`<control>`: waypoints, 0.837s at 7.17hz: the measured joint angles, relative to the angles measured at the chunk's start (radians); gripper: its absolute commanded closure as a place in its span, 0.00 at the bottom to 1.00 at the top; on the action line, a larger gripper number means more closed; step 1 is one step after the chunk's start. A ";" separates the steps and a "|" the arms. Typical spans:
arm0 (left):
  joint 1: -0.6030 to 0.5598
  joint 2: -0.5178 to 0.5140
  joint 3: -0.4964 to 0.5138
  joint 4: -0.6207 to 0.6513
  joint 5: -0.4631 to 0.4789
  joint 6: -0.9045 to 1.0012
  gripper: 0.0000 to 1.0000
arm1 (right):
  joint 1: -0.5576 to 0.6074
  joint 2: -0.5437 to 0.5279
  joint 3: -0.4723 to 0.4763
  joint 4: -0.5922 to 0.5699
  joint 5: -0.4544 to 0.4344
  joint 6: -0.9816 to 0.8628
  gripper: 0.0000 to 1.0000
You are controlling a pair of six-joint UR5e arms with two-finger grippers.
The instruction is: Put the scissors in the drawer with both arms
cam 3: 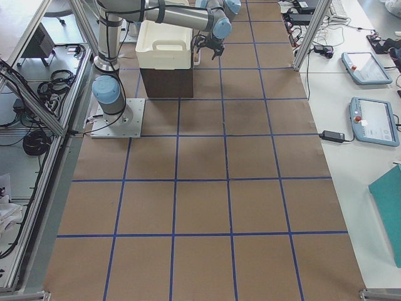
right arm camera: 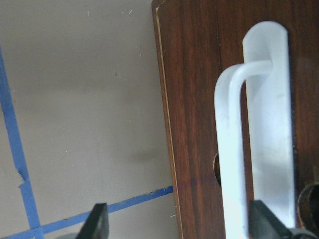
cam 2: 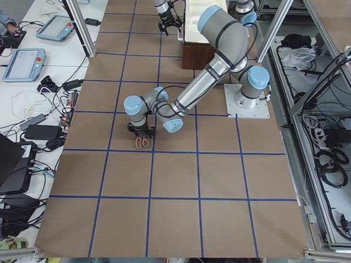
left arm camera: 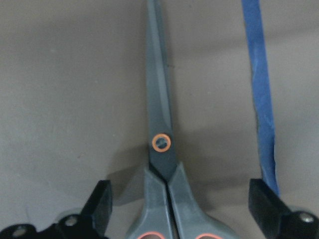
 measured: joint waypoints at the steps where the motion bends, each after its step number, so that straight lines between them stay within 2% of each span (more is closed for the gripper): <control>1: 0.000 0.000 0.000 0.001 -0.001 0.002 0.69 | 0.001 0.001 0.001 0.001 0.005 0.000 0.01; 4: 0.000 0.007 0.000 0.003 -0.001 0.006 0.71 | 0.001 0.011 0.006 0.018 0.007 -0.004 0.00; 5: 0.000 0.011 0.000 0.004 -0.001 0.007 0.74 | 0.001 0.015 0.007 0.021 0.007 -0.006 0.00; 6: -0.001 0.015 0.001 0.004 -0.001 0.007 0.82 | 0.001 0.018 0.007 0.023 0.007 -0.008 0.00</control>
